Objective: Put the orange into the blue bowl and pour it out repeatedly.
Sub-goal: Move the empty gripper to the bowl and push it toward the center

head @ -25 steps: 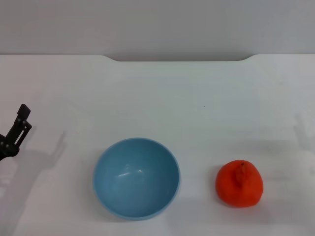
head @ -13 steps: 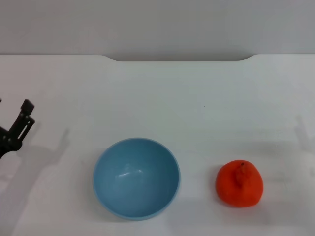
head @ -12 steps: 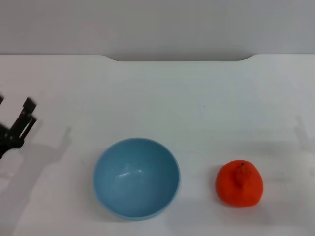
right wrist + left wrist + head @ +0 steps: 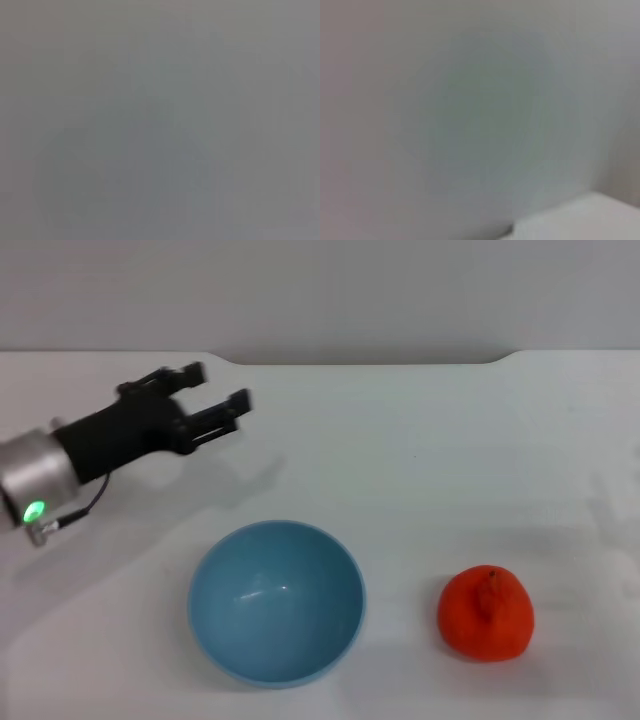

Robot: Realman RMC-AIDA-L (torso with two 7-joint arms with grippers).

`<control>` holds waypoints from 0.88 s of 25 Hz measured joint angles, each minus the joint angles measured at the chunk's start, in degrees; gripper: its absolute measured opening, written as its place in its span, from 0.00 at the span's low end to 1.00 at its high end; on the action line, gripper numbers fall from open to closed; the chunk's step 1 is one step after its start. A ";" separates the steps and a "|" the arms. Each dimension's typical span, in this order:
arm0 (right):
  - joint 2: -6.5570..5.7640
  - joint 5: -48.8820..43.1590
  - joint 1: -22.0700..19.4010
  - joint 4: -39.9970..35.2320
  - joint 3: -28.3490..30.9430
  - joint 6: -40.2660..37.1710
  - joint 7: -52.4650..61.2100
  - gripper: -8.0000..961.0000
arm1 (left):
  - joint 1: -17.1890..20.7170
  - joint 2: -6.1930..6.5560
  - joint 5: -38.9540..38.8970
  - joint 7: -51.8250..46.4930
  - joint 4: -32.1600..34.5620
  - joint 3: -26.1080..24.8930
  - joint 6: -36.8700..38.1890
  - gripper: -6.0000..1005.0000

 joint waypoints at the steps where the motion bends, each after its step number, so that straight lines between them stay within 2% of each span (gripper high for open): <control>1: -0.03 -0.41 0.03 0.01 0.00 0.00 0.16 0.60 | -0.34 0.15 4.15 -5.05 3.23 -0.32 -0.97 0.77; 5: -0.05 -0.72 0.07 0.01 0.00 0.09 0.60 0.60 | -1.04 0.59 21.45 -23.55 16.86 -2.33 -1.63 0.77; 7: -0.07 -0.74 0.08 -0.08 0.00 0.11 0.60 0.60 | -1.19 0.77 34.70 -38.79 26.15 -4.05 0.80 0.77; 8: -0.11 -0.75 0.07 -0.26 0.05 0.12 0.61 0.60 | -1.42 0.78 44.03 -49.39 32.87 -5.96 5.35 0.77; 9: -0.11 -0.75 0.07 -0.26 0.05 0.12 0.61 0.60 | -1.42 0.78 44.03 -49.39 32.87 -5.96 5.35 0.77; 12: -0.15 -0.75 0.07 -0.44 0.25 0.14 0.63 0.60 | -2.35 -0.24 58.82 -63.65 43.99 -10.23 17.01 0.77; 16: -0.22 -0.75 0.10 -0.88 0.48 0.17 0.65 0.60 | -2.91 -3.50 71.58 -71.99 54.34 -14.74 30.29 0.77; 18: -0.25 -0.68 0.09 -1.35 0.53 0.03 0.66 0.60 | -2.71 -4.04 74.56 -74.39 57.15 -14.21 33.93 0.77; 22: -0.25 -0.44 -0.31 -2.67 0.60 -0.44 0.67 0.60 | -2.68 -3.97 79.97 -81.04 57.52 -7.82 36.82 0.77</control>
